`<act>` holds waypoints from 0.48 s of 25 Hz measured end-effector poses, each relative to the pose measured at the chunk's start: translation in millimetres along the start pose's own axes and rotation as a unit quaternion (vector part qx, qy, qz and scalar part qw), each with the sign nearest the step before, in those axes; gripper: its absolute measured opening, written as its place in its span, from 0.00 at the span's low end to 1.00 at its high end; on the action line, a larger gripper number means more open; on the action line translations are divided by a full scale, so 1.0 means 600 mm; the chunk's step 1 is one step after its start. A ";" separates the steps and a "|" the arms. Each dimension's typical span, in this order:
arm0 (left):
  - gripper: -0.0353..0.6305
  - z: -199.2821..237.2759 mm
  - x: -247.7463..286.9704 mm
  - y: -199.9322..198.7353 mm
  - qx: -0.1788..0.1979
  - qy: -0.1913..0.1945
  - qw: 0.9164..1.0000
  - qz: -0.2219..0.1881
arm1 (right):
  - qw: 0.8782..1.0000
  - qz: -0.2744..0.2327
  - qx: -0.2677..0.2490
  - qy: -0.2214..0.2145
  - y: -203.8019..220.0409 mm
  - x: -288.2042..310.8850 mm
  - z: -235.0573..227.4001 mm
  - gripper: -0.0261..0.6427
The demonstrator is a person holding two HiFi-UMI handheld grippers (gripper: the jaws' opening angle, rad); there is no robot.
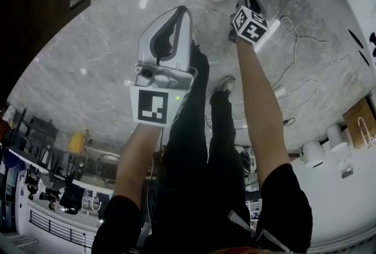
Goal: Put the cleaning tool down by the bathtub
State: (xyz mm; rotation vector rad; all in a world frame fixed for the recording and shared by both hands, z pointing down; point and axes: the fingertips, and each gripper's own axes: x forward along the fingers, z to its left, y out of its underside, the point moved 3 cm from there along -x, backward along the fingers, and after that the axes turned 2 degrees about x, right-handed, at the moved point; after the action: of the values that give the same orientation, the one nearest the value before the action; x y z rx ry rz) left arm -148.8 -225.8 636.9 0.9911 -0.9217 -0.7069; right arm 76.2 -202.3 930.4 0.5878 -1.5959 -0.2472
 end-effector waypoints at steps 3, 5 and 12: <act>0.07 -0.026 -0.023 -0.029 -0.001 -0.003 1.000 -0.003 | 1.000 0.001 0.002 -0.003 -0.004 -0.054 -0.003 0.17; 0.06 -0.043 -0.040 -0.055 0.000 -0.006 1.000 -0.011 | 1.000 0.000 0.002 -0.007 -0.007 -0.095 -0.002 0.12; 0.06 -0.115 -0.100 -0.149 0.003 -0.018 0.999 -0.030 | 1.000 -0.001 0.000 -0.026 -0.025 -0.247 -0.003 0.04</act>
State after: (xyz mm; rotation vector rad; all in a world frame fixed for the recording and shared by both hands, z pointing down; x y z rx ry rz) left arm -122.1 -184.2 518.8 1.0171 -0.9283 -0.7761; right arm 83.3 -139.5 795.5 0.5871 -1.6448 -0.2670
